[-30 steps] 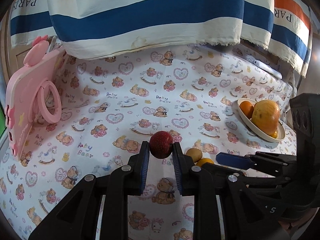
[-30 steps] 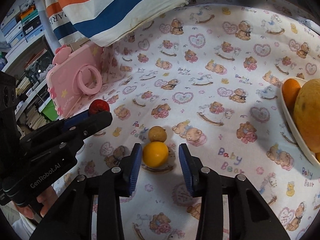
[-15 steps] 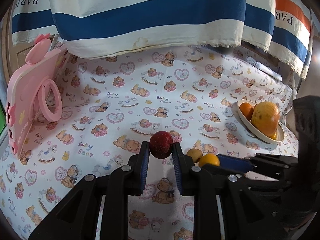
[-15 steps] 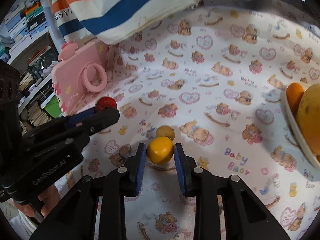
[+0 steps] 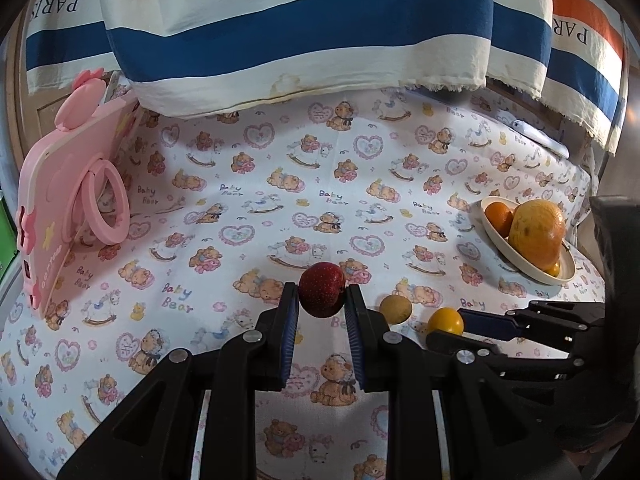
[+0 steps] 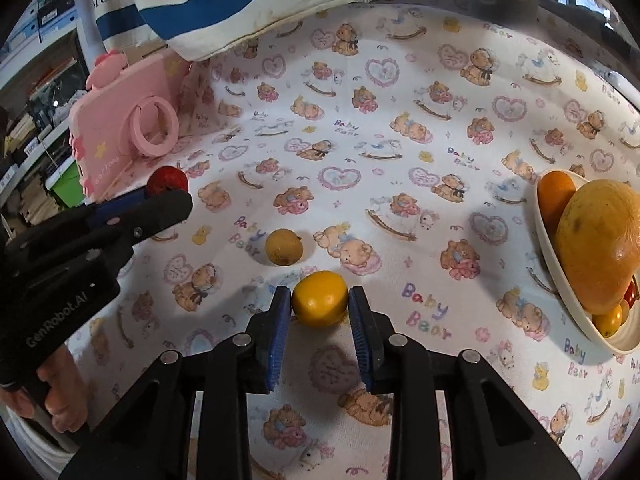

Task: Organize fruits
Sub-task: 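Grasp the small orange with the right gripper while the left gripper holds the red fruit, then carry the red fruit and small orange over the plate with both grippers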

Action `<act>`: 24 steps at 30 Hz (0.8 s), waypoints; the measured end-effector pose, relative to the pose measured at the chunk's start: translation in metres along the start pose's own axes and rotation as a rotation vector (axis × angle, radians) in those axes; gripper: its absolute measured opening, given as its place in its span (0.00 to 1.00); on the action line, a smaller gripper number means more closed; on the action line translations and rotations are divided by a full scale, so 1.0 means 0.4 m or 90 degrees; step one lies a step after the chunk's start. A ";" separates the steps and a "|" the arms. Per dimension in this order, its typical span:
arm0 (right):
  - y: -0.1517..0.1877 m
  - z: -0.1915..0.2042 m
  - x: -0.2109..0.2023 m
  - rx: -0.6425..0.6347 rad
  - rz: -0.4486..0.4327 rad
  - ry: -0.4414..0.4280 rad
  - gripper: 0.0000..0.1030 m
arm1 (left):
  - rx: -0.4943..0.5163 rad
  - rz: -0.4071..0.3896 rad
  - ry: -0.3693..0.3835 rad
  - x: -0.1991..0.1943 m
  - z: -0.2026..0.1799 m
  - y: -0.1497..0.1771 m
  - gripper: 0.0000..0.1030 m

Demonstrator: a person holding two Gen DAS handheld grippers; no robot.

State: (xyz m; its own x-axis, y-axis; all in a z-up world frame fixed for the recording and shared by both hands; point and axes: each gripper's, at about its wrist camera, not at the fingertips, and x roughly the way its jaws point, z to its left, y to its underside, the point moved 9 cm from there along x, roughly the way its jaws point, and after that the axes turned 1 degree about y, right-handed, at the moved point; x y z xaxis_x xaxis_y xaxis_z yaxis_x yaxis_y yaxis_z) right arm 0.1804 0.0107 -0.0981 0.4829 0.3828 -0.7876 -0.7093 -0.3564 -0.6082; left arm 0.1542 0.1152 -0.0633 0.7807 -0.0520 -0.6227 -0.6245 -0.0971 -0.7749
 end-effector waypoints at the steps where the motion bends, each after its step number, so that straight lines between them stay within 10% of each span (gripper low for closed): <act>1: 0.000 0.000 0.004 -0.001 0.000 0.003 0.30 | -0.003 0.000 0.001 0.000 0.001 0.000 0.22; 24: -0.091 -0.024 -0.165 0.016 -0.190 0.046 0.29 | 0.033 -0.076 0.019 -0.058 -0.037 -0.026 0.22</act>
State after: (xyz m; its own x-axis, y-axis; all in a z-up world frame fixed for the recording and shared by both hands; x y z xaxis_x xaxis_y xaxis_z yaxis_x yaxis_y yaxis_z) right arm 0.1793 -0.0096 -0.0249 0.7065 0.4059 -0.5798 -0.5425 -0.2155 -0.8119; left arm 0.1431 0.1029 -0.0392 0.8497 -0.0734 -0.5222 -0.5262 -0.0535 -0.8487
